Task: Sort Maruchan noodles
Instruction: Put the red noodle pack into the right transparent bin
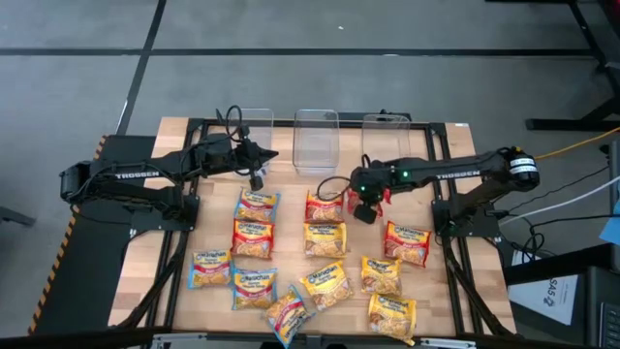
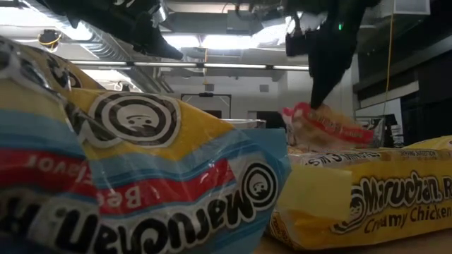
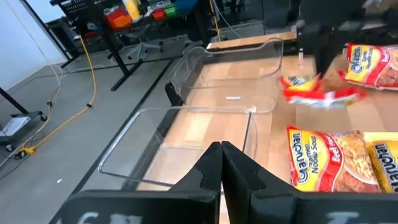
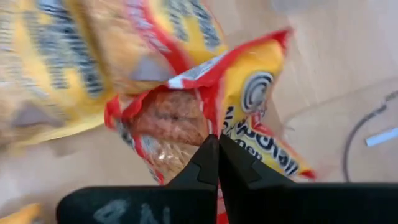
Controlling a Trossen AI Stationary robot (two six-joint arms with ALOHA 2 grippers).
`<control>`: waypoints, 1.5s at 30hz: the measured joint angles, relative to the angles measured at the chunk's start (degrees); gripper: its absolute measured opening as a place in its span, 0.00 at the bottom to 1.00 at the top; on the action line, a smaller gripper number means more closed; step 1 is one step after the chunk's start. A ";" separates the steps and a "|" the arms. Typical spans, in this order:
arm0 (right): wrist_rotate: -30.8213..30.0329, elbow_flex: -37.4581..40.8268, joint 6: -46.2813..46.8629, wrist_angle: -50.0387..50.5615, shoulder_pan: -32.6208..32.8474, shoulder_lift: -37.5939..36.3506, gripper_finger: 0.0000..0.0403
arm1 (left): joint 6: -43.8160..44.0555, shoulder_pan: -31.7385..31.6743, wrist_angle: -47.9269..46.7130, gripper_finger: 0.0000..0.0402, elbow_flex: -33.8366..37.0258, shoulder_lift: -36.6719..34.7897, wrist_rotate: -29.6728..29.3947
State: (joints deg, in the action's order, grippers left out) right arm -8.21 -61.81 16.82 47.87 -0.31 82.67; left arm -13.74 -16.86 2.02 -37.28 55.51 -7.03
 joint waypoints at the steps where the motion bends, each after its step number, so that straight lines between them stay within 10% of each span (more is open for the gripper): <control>1: -0.74 -1.15 1.07 0.83 1.23 0.00 0.00 | 0.01 0.01 -0.08 0.00 0.00 0.00 -0.03; 10: -28.55 -10.29 5.69 11.45 10.17 -0.04 0.00 | 0.07 0.02 -0.07 0.00 0.00 0.00 -0.39; 19: -42.40 -9.78 1.82 14.50 0.79 -0.09 0.00 | 0.12 0.04 -0.14 0.00 0.00 0.00 -0.37; 29: -43.36 -8.45 -14.30 11.21 -19.27 -0.09 0.00 | 0.07 0.04 -0.31 0.00 0.00 0.00 -0.37; 45: -24.26 -6.48 -32.42 -7.90 -39.92 1.99 0.00 | -0.08 0.05 -0.31 0.00 0.00 0.00 -0.38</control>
State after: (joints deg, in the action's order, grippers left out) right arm -32.47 -68.30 -15.61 39.97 -40.23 84.67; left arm -13.82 -16.81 1.72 -37.28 55.51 -7.40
